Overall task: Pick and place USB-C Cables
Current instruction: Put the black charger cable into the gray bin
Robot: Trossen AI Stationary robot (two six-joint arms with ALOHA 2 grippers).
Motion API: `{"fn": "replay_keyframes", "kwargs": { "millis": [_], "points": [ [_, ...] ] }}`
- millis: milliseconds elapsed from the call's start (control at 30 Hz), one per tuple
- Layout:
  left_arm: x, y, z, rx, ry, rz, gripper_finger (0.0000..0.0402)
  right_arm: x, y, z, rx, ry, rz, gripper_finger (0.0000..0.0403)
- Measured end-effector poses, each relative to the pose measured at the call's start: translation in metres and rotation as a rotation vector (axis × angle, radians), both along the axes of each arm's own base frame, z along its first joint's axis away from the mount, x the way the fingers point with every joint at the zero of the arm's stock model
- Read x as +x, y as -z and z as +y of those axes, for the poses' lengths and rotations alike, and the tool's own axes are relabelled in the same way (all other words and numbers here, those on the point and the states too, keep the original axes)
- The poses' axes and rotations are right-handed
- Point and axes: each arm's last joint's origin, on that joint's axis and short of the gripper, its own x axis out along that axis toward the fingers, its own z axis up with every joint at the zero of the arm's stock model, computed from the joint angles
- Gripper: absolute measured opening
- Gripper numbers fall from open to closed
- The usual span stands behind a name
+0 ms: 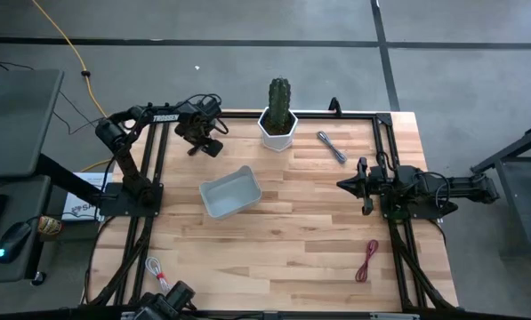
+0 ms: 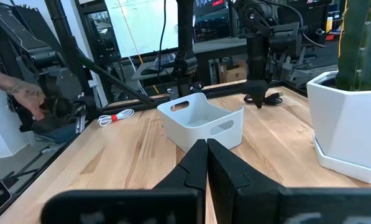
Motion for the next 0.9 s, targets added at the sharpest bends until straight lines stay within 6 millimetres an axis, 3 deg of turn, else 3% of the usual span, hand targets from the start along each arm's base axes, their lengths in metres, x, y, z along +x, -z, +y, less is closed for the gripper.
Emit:
{"fn": "replay_keyframes", "kwargs": {
  "millis": [333,767,900],
  "points": [
    [0.0012,0.0017,-0.0001,-0.002,0.012,0.008,0.0162,0.0000,0.0000,0.0000,0.000,0.000,0.000,0.0000],
    [0.0014,0.0022,-0.0002,-0.011,0.031,0.000,0.0025,0.0000,0.0000,0.0000,0.000,0.000,0.000,0.0000],
    [0.0013,0.0022,-0.0002,-0.011,0.030,-0.001,0.0006,0.0000,0.0000,0.0000,0.000,0.000,0.000,0.0000]
  ]
}}
